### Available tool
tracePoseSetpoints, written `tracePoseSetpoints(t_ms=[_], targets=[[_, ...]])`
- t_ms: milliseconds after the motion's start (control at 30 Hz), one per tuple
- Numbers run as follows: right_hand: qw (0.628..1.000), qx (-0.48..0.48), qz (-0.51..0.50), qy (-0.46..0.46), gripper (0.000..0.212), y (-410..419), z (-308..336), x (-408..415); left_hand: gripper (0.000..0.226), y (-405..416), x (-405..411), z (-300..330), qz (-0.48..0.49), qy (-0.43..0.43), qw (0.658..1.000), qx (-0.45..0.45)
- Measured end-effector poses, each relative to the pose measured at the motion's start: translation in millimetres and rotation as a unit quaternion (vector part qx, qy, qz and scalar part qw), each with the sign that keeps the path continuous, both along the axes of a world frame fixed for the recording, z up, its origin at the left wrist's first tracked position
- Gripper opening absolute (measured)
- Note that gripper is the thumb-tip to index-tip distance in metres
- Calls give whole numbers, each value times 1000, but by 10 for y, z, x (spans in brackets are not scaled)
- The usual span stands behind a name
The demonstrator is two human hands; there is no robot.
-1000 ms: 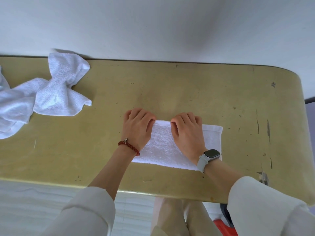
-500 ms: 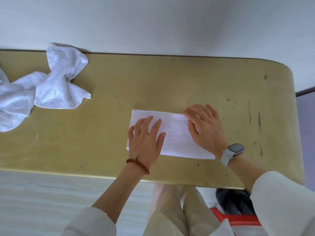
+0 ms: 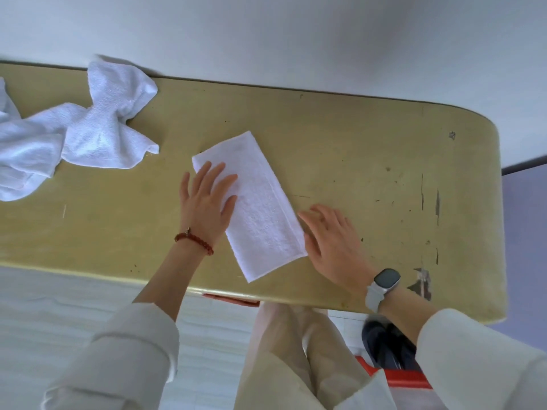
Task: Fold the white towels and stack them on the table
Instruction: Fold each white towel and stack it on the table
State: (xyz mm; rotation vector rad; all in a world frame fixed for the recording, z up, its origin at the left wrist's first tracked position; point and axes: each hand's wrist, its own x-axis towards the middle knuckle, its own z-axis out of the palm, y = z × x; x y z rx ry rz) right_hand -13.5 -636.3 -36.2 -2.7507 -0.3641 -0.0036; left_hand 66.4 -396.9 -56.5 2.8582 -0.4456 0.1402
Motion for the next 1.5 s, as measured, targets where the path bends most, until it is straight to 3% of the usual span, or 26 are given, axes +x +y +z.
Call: tracePoseSetpoints(t_ms=[100, 200, 267, 333, 500, 567, 700, 833, 933, 1067, 1267, 1500], targets=[[996, 16, 75, -37, 32, -118, -62, 10, 38, -115, -426, 14, 8, -4, 1000, -22], [976, -30, 213, -25, 40, -208, -193, -98, 50, -199, -830, -63, -14, 61, 997, 36], [965, -71, 252, -8, 44, -249, -268, -140, 56, -184, -949, -136, -11, 84, 993, 81], [966, -76, 249, -5, 43, -254, -290, -126, 57, -160, -943, -157, -15, 79, 993, 83], [968, -21, 231, -97, 13, -158, -243, -12, 27, -183, -1022, -63, -51, -34, 996, -66], [963, -20, 241, -120, 7, -121, -233, 40, 24, -213, -1127, -51, -69, -32, 993, -95], [966, 7, 229, -122, 7, -49, -203, 101, 40, -310, -1242, -104, -43, -12, 996, -72], [963, 14, 249, -99, 16, -96, -201, 68, 22, -410, -1192, -85, 8, -34, 995, -91], [957, -1, 275, -96, 28, -179, -223, 51, 14, -354, -1204, -103, -15, -42, 992, -120], [942, -21, 315, -114, 31, -223, -193, 67, 30, -265, -1250, -106, -49, -27, 990, -128], [914, -11, 369, -171, 24, -227, -210, 110, 24, -242, -1249, -76, -53, -6, 988, -148], [913, -4, 372, -170, 7, -228, -236, 118, 8, -241, -1283, -87, -92, -11, 989, -119]])
